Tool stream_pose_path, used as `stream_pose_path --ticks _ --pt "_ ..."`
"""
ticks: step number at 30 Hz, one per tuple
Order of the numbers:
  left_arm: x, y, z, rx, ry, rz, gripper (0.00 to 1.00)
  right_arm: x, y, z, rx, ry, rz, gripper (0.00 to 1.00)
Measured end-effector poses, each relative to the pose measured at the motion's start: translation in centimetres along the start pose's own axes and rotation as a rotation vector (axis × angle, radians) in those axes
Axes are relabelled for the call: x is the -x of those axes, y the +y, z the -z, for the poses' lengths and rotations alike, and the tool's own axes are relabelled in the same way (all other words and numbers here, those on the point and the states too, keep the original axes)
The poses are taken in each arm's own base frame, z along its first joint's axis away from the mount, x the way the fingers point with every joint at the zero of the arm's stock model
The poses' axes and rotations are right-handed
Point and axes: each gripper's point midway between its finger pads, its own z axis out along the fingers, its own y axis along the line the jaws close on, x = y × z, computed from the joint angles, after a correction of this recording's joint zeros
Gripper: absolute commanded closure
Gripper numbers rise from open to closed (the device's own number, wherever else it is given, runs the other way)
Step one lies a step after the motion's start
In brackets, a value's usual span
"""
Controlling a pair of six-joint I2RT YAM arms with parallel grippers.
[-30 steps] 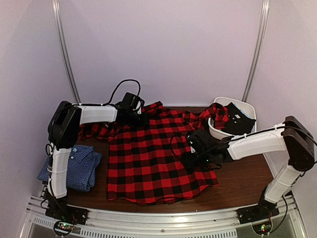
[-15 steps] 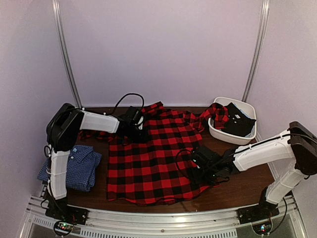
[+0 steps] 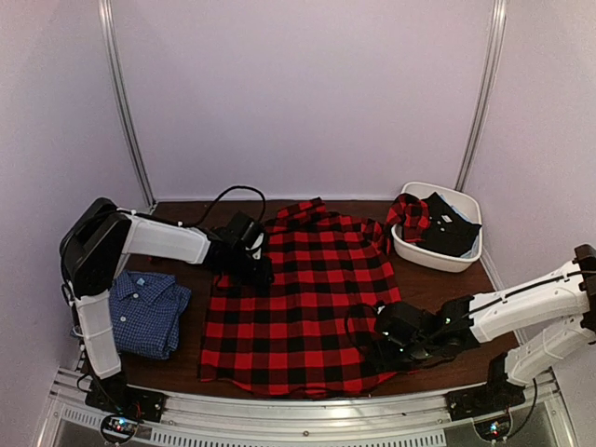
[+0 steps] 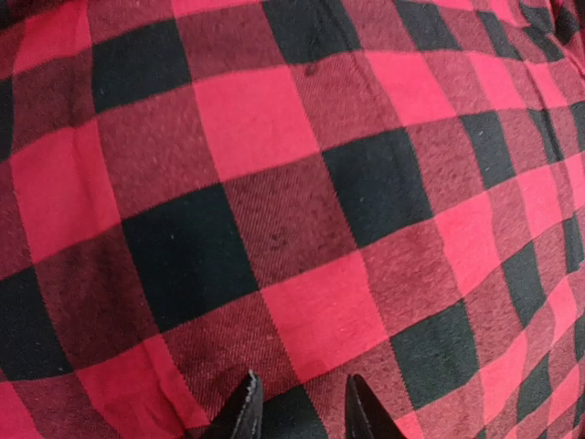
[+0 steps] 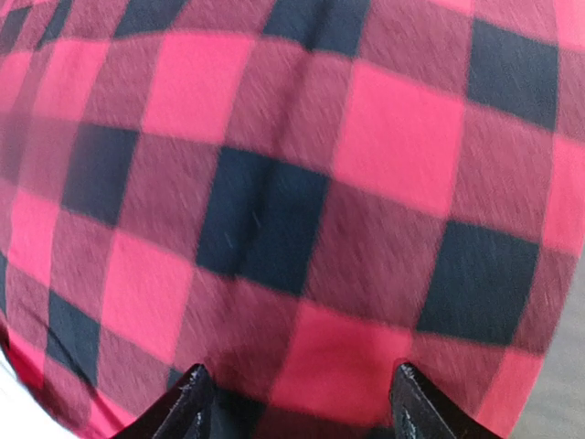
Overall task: Fold and stack the long sleeve shirts
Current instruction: Move the flattened shirt to the center of the board, then pick up the sleeve from the corner of the board.
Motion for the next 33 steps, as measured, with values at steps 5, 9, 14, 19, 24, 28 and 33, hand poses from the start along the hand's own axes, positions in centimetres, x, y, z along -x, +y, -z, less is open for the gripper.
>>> stream_pose_path --ticks 5,9,14,19,24,28,33 --pt "2.6 -1.2 0.9 -0.007 -0.043 -0.010 0.66 -1.1 -1.3 1.6 -0.033 0.038 -0.023 0.26" --pt "8.4 -3.7 1.1 -0.045 -0.156 -0.033 0.66 2.0 -0.3 3.5 -0.020 -0.032 -0.045 0.25" --pt "13.1 -5.0 -1.0 -0.067 -0.226 -0.056 0.66 6.1 1.0 4.9 0.037 -0.143 -0.092 0.25" --pt "16.5 -3.6 -5.7 -0.054 -0.243 -0.053 0.66 7.9 2.0 4.6 0.067 -0.183 -0.090 0.25" --pt "21.5 0.8 -9.7 -0.026 -0.302 0.002 0.55 8.4 2.9 4.3 0.094 -0.191 -0.080 0.25" --pt "25.3 6.1 -9.0 -0.010 -0.375 0.083 0.48 9.0 3.3 4.4 0.115 -0.213 -0.090 0.24" --pt "29.4 10.5 -6.1 -0.025 -0.484 0.145 0.40 9.3 3.5 4.2 0.123 -0.221 -0.093 0.24"
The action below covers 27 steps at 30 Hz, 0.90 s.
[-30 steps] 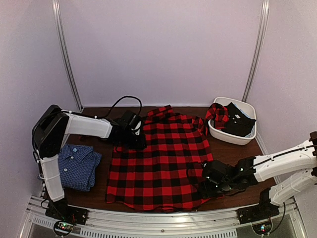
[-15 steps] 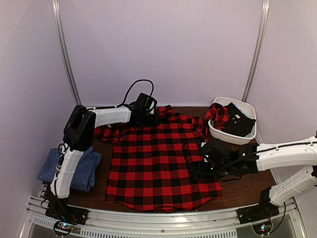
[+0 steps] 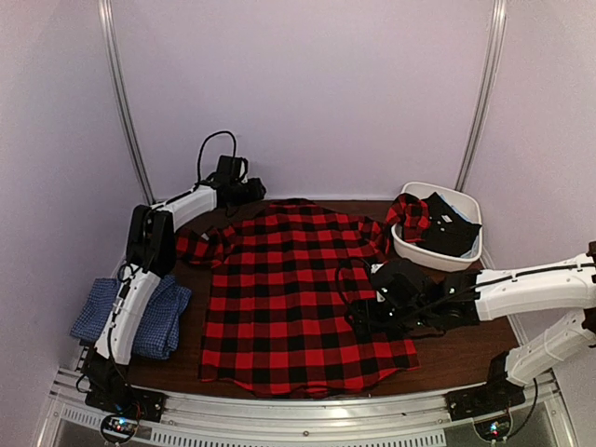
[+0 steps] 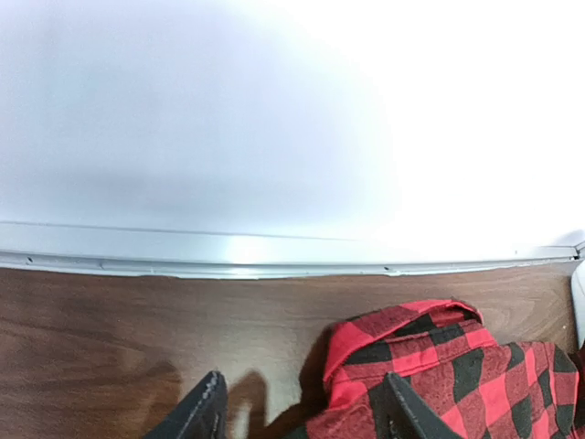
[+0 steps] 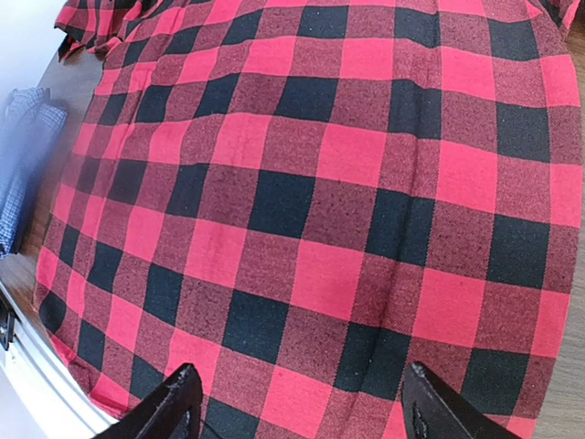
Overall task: Fold and stack the long sleeve shirts
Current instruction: Pick up the sleeve from the corner of the board.
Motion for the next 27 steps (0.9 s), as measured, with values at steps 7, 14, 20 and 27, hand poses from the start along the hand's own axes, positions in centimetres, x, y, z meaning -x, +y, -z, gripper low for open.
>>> stream_pose_path --ticks 7,14,20,27 --pt "-0.9 -0.8 1.2 -0.019 0.042 -0.010 0.40 -0.1 0.2 -0.8 -0.007 0.008 0.013 0.24" --pt "-0.1 -2.2 8.6 0.021 0.078 -0.020 0.41 0.9 0.1 -1.2 -0.006 -0.015 0.014 0.24" --pt "2.6 1.0 17.9 0.147 0.003 0.004 0.40 2.4 -0.4 -1.3 -0.007 -0.050 0.013 0.24" --pt "-1.0 12.8 24.2 0.386 0.046 0.136 0.40 4.2 -0.1 -1.3 0.013 -0.081 0.025 0.24"
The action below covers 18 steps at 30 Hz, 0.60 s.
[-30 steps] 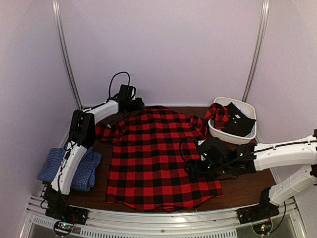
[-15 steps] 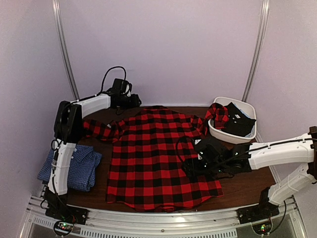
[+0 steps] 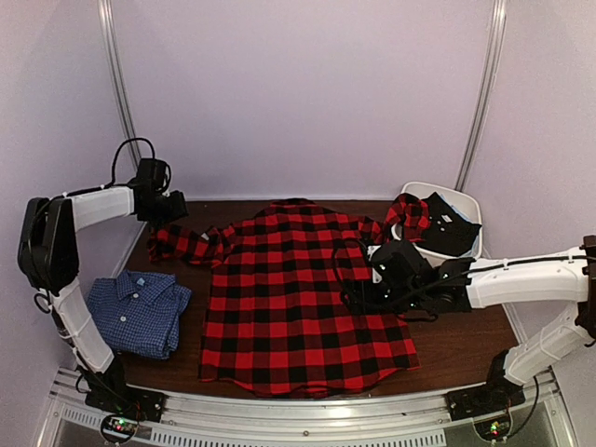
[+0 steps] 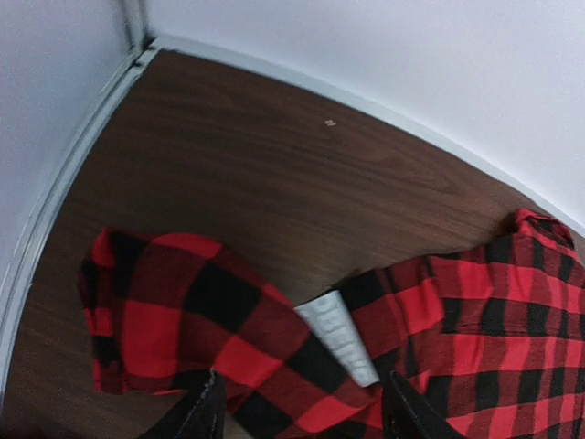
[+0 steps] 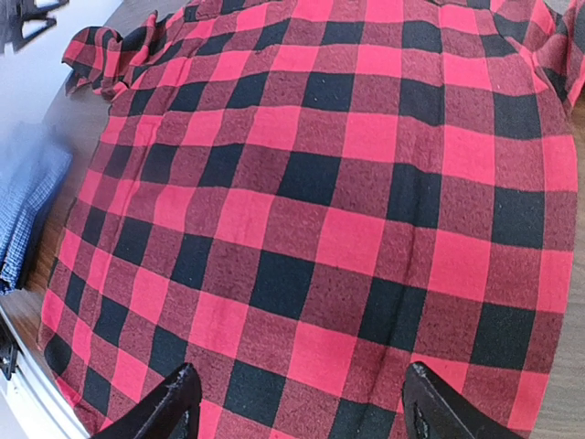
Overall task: Fold and stack the long sleeve shirts
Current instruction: Pick up the sleeve from the corner of the board.
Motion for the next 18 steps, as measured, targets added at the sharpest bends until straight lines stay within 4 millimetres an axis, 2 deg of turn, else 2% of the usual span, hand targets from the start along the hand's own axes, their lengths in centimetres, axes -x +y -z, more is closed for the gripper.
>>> stream_pose_path --ticks 2,4,7,9,12,18 --pt "-1.2 3.8 -0.3 0.069 0.037 0.050 0.40 0.4 0.2 -0.1 0.008 -0.005 0.008 0.24" --pt "-2.2 6.5 -0.6 0.114 0.062 0.093 0.41 0.5 0.4 -0.2 0.016 -0.004 0.014 0.24" --pt "-3.7 9.1 -0.9 0.147 0.098 0.146 0.41 0.6 0.5 -0.4 0.025 -0.003 0.021 0.23" --pt "-4.2 9.7 -1.0 0.148 0.114 0.168 0.41 0.6 0.5 -0.5 0.028 0.003 0.025 0.23" --pt "-4.0 9.8 -1.3 0.136 0.104 0.185 0.43 0.6 0.5 -0.6 0.031 0.010 0.030 0.23" --pt "-4.4 10.0 -2.7 0.130 0.107 0.194 0.57 1.1 0.7 -0.6 0.044 0.007 0.038 0.23"
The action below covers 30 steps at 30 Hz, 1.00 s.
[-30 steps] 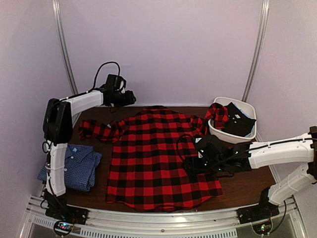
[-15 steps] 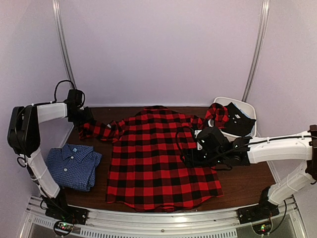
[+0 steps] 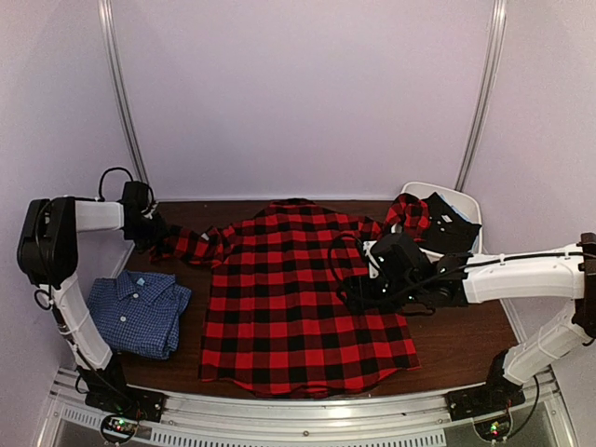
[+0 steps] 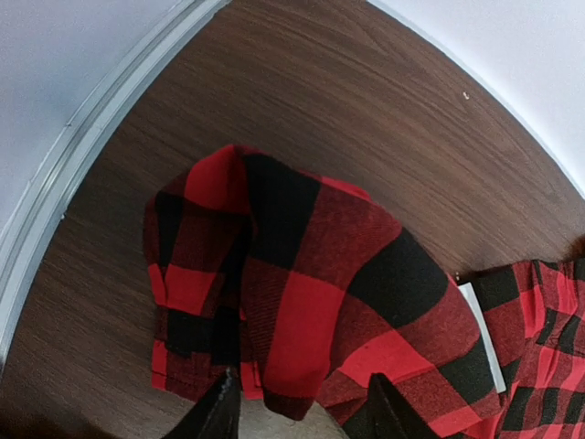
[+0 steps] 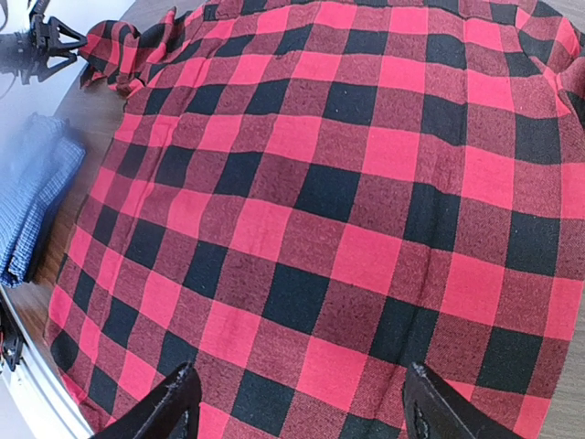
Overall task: Fold and stack the long sleeve shirts
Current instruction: Pick up the sleeve from the corner of the board, then place the sleeve at the center of the board.
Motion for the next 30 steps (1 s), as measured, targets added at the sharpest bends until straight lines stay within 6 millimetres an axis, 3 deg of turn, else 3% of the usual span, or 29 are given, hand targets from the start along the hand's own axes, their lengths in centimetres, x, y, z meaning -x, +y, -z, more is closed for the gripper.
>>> stream_pose_path --ticks 2,10,18,21,24,28,30 --pt "-0.1 0.1 -0.4 0.007 0.003 -0.001 0.61 0.3 0.1 0.1 0.003 -0.007 0.000 0.23" --pt "1.2 -0.3 -0.9 0.010 -0.020 -0.029 0.97 0.4 0.1 0.1 0.006 -0.007 0.003 0.23" --pt "1.1 -2.3 -0.2 -0.034 -0.021 -0.101 1.00 0.6 0.0 0.0 0.006 -0.008 0.000 0.23" --pt "0.4 -5.2 1.4 -0.081 -0.031 -0.161 1.00 1.0 0.2 -0.1 0.008 -0.015 0.001 0.23" --pt "-1.0 -9.7 3.6 -0.163 -0.046 -0.243 1.00 1.3 0.3 -0.2 0.009 -0.017 0.003 0.23" --pt "-5.1 -17.0 6.9 -0.302 -0.040 -0.382 1.00 1.4 0.2 -0.3 0.006 -0.016 0.004 0.23" --pt "-8.1 -19.7 8.0 -0.358 -0.012 -0.444 0.87 1.4 0.1 -0.4 0.002 -0.016 0.004 0.23"
